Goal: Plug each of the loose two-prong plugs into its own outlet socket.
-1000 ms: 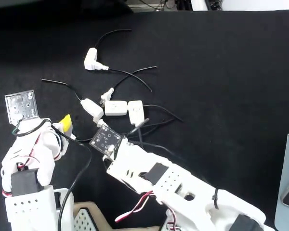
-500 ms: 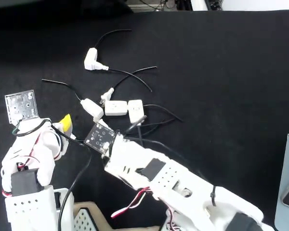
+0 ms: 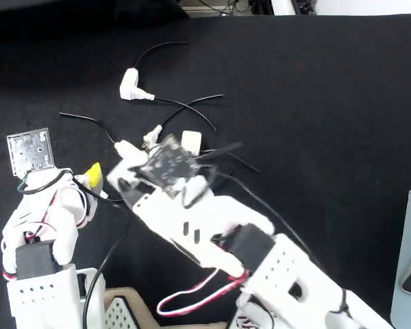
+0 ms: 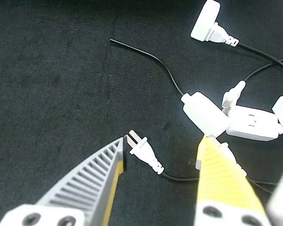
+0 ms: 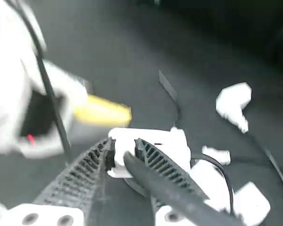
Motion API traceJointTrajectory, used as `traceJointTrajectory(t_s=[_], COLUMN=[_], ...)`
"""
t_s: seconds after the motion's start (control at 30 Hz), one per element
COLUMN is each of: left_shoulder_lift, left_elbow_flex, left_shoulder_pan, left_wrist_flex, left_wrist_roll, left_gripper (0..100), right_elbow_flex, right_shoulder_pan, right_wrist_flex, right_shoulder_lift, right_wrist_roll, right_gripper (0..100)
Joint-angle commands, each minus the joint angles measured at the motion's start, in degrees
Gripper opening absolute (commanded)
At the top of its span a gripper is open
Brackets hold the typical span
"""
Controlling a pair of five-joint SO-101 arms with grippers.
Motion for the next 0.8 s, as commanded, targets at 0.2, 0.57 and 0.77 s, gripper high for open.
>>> traceJointTrajectory(t_s=[0.2,0.57,0.77], left_shoulder_lift=[-0.44,-0.44,-0.44], left_elbow_flex=[-0.57,-0.48,0.66], left_shoulder_pan=[-0.48,-0.48,-0.4], left_wrist_flex=[-1.41,-1.23,-1.49], left_wrist_roll=[0.18,0.35,0.35], left_gripper=[25,25,25], right_elbow_flex=[-7.08,-10.95,-18.95], right_shoulder_pan=[15.03,25.76,26.29], right_wrist_flex=[-10.46,-30.33,-41.41], right_shoulder_lift=[-0.13,33.01,52.0], right_wrist_roll=[-1.32,-1.32,-1.41], right_gripper=[1.2,1.4,1.5])
